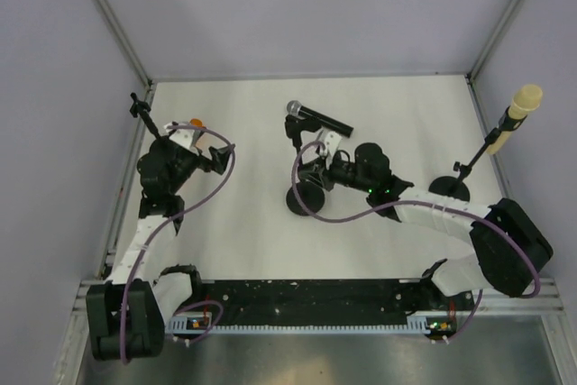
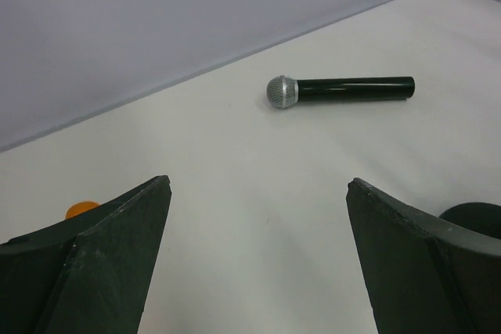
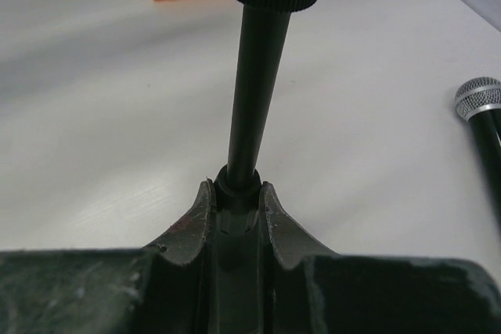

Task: Remove the microphone from the stand

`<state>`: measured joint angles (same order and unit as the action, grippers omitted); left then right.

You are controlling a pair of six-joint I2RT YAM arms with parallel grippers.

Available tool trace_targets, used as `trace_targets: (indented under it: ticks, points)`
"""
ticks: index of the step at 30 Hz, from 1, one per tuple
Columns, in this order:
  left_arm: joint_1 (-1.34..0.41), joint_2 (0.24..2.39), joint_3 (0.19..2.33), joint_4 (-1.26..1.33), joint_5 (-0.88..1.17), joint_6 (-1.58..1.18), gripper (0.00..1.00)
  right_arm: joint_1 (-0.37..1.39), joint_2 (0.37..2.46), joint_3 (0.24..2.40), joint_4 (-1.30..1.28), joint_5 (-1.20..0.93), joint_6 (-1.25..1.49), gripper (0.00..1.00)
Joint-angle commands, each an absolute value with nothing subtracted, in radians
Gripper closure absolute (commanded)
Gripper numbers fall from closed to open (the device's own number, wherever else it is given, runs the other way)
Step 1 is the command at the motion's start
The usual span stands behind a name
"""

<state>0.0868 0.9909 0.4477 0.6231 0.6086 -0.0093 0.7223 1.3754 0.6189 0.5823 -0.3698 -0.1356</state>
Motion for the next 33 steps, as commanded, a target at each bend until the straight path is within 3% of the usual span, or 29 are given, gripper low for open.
trace_targets:
  ticks: [1,7,11,15,33]
  points:
    - [0.017,0.966,0.613,0.475,0.695,0.173,0.01,0.684,1.344,0.906,0.407,-0.448,-0.016,1.00]
    - [-0.070,1.028,0.813,0.324,0.836,0.131,0.01,0.652,1.370,1.156,0.250,-0.534,0.133,1.00]
    - [-0.162,1.071,0.900,0.307,0.819,0.017,0.01,0.650,1.387,1.227,0.226,-0.532,0.207,1.00]
    - [-0.296,1.103,0.972,0.178,0.726,0.080,0.01,0.649,1.408,1.270,0.210,-0.506,0.279,1.00]
    - [-0.428,1.198,0.942,0.130,0.600,0.103,0.01,0.641,1.425,1.292,0.216,-0.449,0.325,1.00]
